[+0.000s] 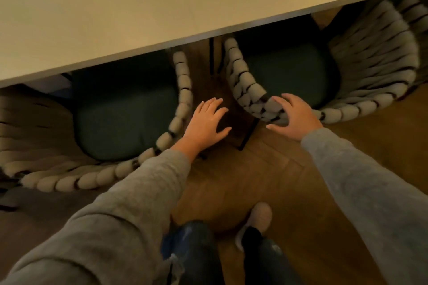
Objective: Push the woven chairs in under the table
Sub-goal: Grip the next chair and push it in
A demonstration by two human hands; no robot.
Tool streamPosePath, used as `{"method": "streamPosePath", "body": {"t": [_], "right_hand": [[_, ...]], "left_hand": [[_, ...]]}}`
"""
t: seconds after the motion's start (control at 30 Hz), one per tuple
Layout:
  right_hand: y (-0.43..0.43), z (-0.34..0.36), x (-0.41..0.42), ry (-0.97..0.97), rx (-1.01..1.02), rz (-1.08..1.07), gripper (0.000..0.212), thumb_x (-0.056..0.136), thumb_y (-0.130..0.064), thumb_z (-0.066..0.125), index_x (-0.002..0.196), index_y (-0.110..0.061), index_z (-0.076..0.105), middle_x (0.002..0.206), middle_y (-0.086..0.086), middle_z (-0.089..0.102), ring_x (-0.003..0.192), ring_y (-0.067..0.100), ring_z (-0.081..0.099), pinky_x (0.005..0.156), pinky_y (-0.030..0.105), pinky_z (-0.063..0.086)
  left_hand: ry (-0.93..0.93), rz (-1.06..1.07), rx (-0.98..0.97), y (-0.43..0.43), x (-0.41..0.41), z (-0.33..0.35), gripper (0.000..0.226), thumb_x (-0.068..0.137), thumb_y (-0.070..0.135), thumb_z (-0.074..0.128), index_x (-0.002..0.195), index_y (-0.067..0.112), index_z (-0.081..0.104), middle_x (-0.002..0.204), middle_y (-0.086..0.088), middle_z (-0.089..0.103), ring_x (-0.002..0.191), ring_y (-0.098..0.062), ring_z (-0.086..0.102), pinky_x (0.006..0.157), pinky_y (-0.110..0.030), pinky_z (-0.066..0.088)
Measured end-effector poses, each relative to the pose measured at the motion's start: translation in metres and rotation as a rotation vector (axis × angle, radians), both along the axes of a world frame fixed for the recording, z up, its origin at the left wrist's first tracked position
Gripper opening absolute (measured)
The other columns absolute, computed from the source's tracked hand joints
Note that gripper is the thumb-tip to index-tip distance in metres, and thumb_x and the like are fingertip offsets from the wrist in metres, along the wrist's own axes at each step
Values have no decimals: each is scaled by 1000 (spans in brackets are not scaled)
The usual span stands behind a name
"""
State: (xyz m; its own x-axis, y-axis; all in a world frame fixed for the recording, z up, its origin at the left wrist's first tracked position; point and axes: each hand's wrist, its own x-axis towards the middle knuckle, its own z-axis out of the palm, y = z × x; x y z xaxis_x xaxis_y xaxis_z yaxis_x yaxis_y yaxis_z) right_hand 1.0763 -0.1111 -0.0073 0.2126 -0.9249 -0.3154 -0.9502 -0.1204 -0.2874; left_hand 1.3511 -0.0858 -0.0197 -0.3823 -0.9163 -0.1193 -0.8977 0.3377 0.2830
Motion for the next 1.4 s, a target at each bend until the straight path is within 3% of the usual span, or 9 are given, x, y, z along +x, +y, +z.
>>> {"method": "streamPosePath", "body": {"t": [0.13,0.3,0.4,0.47,0.57,0.63,0.73,0.93,1.4], "right_hand": [[-26,-3,-87,117,58,79,94,79,-56,70,153,-31,19,159,4,19,147,27,16,120,46,18],[-61,-13,-170,352,303,184,117,70,-60,76,155,-32,2,162,2,10,149,24,5,122,47,4],[-73,-18,-207,385,440,190,100,71,-46,80,150,-41,18,155,-5,30,145,23,23,120,49,14],[-81,-23,-222,372,404,217,86,74,-38,78,145,-46,29,148,-10,40,139,21,33,118,49,23],[-100,-21,-248,414,386,298,74,82,-31,69,144,-46,31,148,-11,42,140,19,33,120,49,14],[-112,-19,-269,458,385,353,66,86,-29,63,144,-42,34,149,-10,41,142,16,31,121,47,7],[-127,-14,-288,514,409,386,54,92,-26,56,142,-38,39,147,-8,44,141,16,33,121,46,7],[-135,-19,-299,522,341,483,40,94,-28,52,132,-38,46,131,-3,57,123,21,50,107,42,32],[-111,-27,-320,494,223,626,31,92,-24,56,121,-33,52,118,-1,62,117,25,53,105,45,35]], "left_hand": [[-76,-61,83,-23,-92,-2,74,89,51,57,150,21,29,160,-5,16,149,-23,8,119,-43,1],[-116,-216,110,-65,-176,-6,80,87,58,57,151,20,27,159,-5,19,149,-23,6,120,-44,-1],[-149,-343,241,-87,-217,-14,82,85,62,57,150,19,29,155,-3,29,147,-23,14,119,-43,1],[-174,-354,347,-94,-239,-17,78,85,60,58,147,20,33,148,-3,40,140,-24,30,118,-42,16],[-234,-285,416,-97,-267,-21,58,87,54,59,134,22,48,129,-3,55,115,-23,54,101,-40,44],[-256,-232,417,-96,-275,-23,40,87,47,59,120,24,54,116,-1,61,100,-20,59,91,-38,50],[-287,-190,421,-96,-278,-24,32,88,40,57,117,27,53,108,1,62,93,-18,59,87,-37,51],[-331,-89,392,-95,-289,-16,41,92,38,55,131,27,48,110,1,62,97,-18,60,84,-30,48],[-369,-13,414,-49,-311,-16,28,93,41,50,117,28,55,96,3,63,83,-14,59,73,-26,47]]}}
